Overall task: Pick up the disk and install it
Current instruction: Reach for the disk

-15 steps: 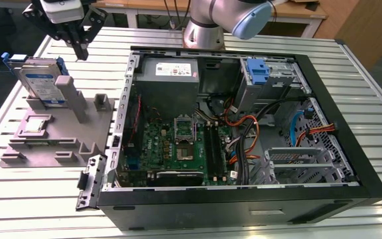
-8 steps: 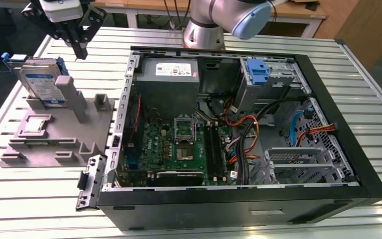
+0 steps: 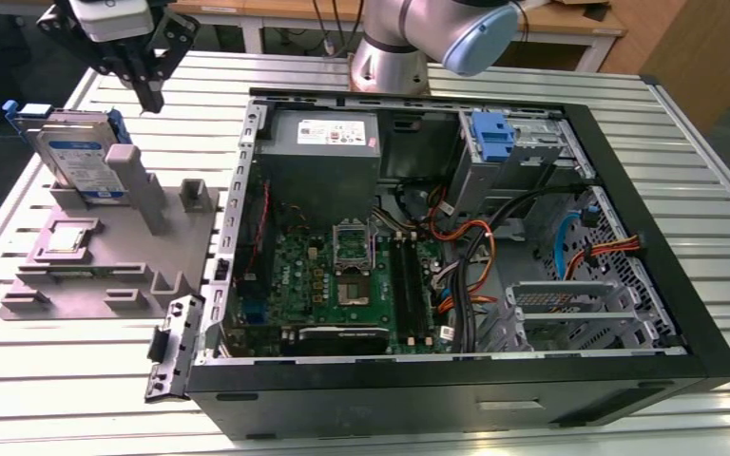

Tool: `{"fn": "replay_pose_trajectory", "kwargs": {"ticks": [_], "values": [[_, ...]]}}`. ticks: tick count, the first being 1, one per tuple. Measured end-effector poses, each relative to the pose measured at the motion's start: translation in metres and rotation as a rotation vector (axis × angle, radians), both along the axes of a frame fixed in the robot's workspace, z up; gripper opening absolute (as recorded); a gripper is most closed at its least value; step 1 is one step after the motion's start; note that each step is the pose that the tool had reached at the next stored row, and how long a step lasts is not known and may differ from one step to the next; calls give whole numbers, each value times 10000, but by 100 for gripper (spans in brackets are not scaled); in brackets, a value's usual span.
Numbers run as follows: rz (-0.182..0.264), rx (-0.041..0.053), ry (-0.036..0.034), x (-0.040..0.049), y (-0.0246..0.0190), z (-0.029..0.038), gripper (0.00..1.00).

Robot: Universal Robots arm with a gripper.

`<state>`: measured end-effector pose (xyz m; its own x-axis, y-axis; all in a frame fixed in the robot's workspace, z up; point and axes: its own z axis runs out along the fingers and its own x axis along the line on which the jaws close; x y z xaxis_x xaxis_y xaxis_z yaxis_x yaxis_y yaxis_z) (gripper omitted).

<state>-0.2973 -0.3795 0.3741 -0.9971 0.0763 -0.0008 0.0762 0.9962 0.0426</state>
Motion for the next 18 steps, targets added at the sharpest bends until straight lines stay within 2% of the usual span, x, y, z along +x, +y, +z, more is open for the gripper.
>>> {"fn": "replay_pose_trajectory", "kwargs": {"ticks": [13, 18], "values": [[0, 0, -1, -220, 50, -2, 10], [2, 0, 0, -233, 54, -2, 10]]}}
